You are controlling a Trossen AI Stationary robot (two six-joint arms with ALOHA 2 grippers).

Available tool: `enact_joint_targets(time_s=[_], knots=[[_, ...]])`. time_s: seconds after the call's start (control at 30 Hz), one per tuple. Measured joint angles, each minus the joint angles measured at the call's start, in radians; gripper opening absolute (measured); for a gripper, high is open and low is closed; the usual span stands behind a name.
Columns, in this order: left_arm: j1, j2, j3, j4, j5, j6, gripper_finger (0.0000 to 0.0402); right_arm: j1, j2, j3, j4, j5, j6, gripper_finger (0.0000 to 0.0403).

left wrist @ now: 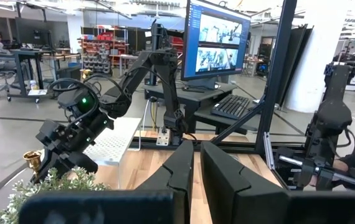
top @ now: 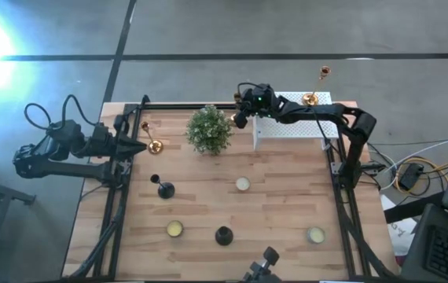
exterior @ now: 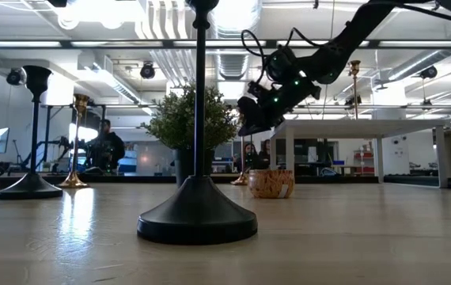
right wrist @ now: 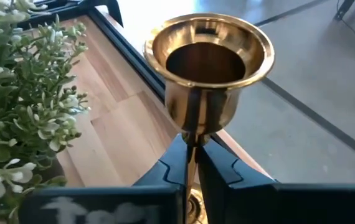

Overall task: Pick & Place candle stick holders
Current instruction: Put the top gold candle holder on the shelf

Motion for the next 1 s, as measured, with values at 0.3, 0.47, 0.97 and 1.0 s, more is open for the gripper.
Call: enact_joint_targets(time_s=[0.3,0.47,0.97,1.0], knots=[[0.0,0.0,0.0,0.0,0.0,0.0,0.0035,0.0,-0.163,0.0,-0.015,-0.041,0.004,0.0011],[0.0,0.0,0.0,0.0,0.0,0.0,0.0035,0.0,-0.336,0.0,-0.122,-0.028,0.009,0.0011],[0.0,0.0,0.0,0.0,0.0,0.0,0.0035,0.006,-0.702,0.0,-0.567,0.199,0.124,0.0012],[0.0,0.0,0.0,0.0,0.0,0.0,0.0035,0.012,-0.708,0.0,-0.587,0.212,0.137,0.0012]])
